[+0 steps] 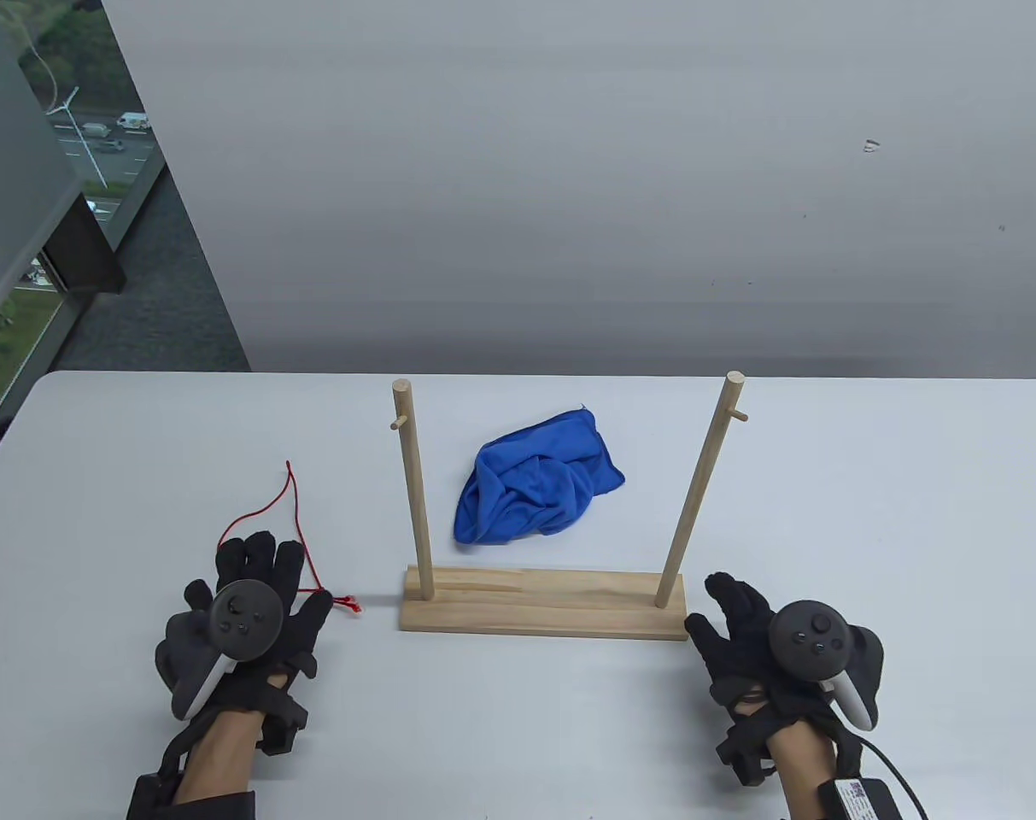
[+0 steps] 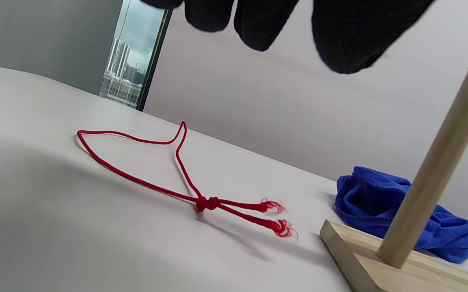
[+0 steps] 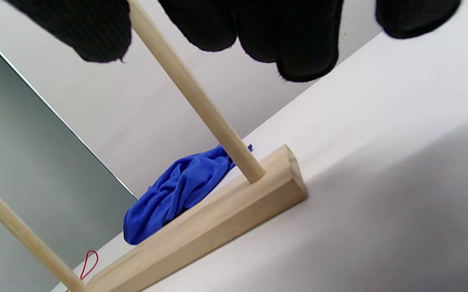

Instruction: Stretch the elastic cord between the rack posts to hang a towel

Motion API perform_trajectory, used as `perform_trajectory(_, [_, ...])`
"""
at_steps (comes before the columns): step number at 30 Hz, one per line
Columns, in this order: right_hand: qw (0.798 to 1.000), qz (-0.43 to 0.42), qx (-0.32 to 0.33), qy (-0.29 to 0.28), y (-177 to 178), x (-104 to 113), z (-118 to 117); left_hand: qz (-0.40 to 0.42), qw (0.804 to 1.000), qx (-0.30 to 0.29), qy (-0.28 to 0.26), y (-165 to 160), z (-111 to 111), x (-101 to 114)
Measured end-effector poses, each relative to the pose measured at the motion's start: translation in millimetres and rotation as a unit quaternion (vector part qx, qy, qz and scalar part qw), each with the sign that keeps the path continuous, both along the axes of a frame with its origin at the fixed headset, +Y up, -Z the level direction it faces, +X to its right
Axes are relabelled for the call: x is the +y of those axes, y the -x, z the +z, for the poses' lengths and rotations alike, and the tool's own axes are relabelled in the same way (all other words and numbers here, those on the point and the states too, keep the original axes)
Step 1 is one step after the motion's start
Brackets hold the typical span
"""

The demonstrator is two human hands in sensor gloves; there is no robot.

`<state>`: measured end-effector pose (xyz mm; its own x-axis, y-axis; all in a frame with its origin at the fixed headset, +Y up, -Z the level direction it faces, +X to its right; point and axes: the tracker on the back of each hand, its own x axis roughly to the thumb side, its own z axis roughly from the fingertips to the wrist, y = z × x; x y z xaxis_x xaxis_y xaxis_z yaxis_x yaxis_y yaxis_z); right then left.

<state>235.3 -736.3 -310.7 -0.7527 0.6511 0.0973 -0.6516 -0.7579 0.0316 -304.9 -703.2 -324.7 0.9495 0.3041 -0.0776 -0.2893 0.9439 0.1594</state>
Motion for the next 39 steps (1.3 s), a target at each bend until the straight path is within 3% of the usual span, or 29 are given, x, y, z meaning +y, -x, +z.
perform_trajectory(12, [0.999, 0.036, 0.017, -0.015, 5.3, 6.3, 2.3, -0.101, 0.993, -0.053, 0.024, -7.9, -18.0, -9.4])
perform_trajectory(24, [0.999, 0.038, 0.016, -0.019, 2.4, 6.6, 1.6, -0.212, 0.966, -0.108, 0.105, -19.3, -52.8, -26.8])
perform_trajectory(39, [0.999, 0.029, 0.014, -0.007, 0.8, 6.0, 1.5, -0.21, 0.955, -0.124, 0.167, -26.6, -76.4, -53.2])
